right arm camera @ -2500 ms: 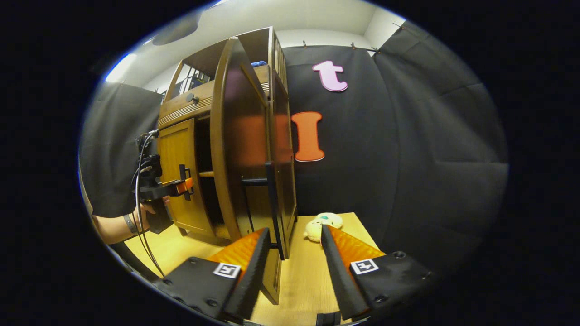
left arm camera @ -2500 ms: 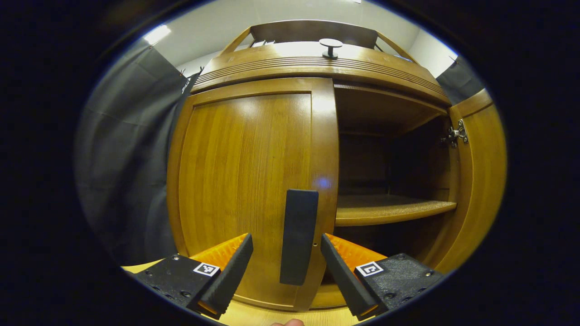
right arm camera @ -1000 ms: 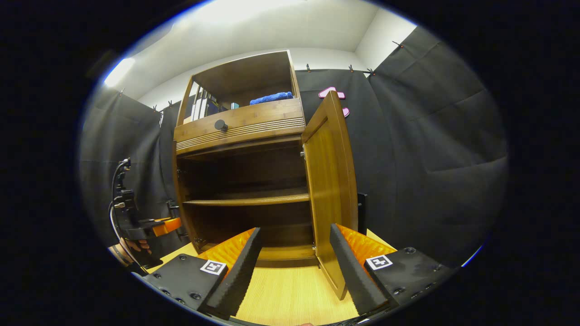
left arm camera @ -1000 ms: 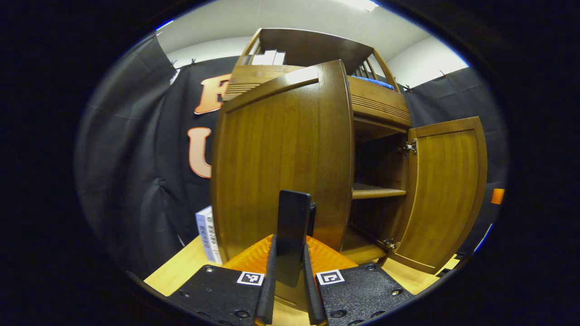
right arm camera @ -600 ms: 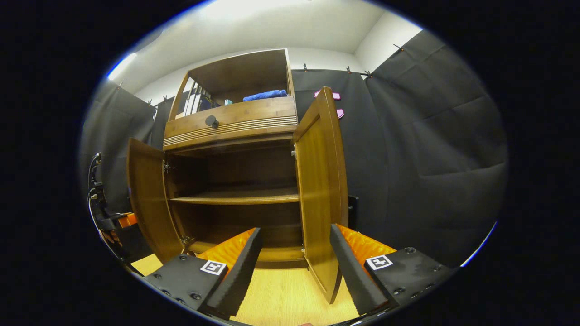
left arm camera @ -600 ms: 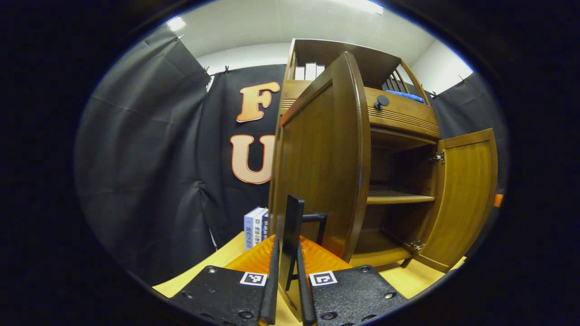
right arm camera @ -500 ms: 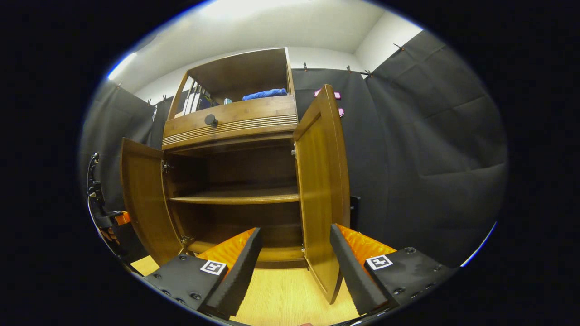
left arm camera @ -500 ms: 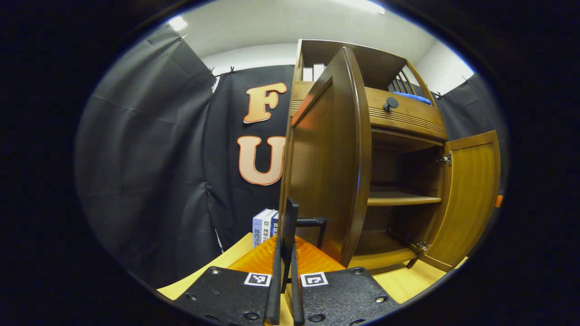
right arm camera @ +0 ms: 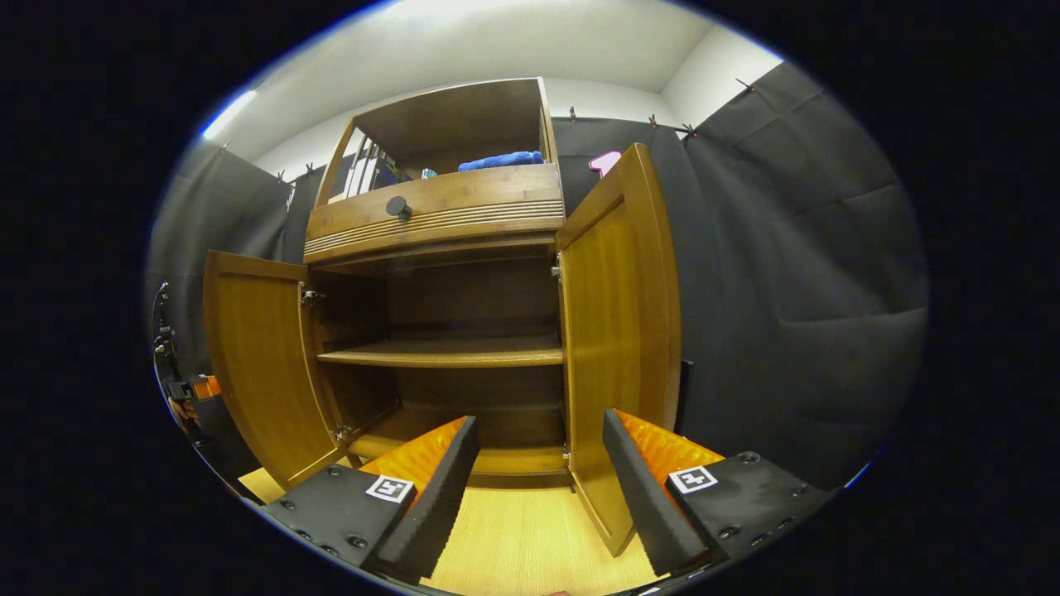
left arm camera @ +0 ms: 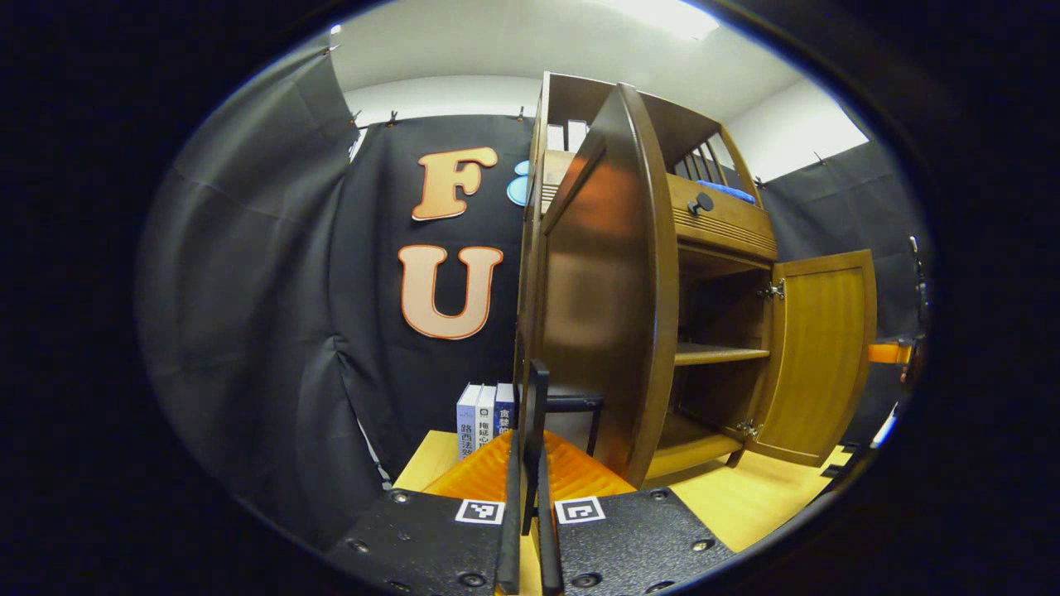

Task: Open the right door of the double-door shoe cabinet with the right hand, and open the left door with the left hand.

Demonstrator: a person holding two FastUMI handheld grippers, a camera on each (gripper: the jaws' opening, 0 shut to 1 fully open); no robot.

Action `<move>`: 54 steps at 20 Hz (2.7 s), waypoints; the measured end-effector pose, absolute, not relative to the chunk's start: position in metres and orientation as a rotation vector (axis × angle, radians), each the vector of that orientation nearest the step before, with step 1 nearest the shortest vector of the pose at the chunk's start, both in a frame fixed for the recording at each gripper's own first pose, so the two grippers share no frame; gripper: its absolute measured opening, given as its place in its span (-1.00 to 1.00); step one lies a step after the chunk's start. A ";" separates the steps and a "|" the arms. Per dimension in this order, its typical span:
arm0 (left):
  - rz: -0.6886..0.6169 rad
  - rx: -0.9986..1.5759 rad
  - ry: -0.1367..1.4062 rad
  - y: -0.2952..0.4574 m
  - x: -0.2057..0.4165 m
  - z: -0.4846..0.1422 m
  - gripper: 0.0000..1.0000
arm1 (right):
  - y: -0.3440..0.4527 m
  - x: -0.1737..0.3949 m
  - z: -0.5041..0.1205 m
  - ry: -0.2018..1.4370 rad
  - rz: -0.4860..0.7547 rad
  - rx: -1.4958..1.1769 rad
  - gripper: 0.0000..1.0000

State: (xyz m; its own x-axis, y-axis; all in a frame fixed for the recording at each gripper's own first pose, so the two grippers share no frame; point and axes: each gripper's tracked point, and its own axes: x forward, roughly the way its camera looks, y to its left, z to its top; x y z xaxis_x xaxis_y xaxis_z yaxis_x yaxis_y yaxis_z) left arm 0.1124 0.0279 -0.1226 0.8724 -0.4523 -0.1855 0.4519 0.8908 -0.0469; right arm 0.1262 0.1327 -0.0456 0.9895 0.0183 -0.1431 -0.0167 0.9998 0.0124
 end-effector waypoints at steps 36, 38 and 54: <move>-0.314 -0.118 0.069 -0.151 0.040 -0.064 -0.51 | 0.175 0.119 -0.037 0.075 0.124 -0.037 0.77; -0.288 -0.125 0.038 -0.144 0.045 -0.063 -0.16 | 0.173 0.121 -0.038 0.072 0.113 -0.036 0.86; -0.248 -0.050 0.014 -0.102 0.050 -0.067 0.83 | 0.195 0.121 -0.051 0.092 0.140 0.008 0.99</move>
State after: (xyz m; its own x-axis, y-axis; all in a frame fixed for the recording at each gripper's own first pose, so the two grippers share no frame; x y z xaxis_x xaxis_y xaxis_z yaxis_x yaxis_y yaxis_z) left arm 0.0496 -0.1025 -0.0672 0.9694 -0.2455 -0.0079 0.2448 0.9682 -0.0509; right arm 0.1209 0.1947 -0.0513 0.9860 0.1395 -0.0915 -0.1387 0.9902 0.0143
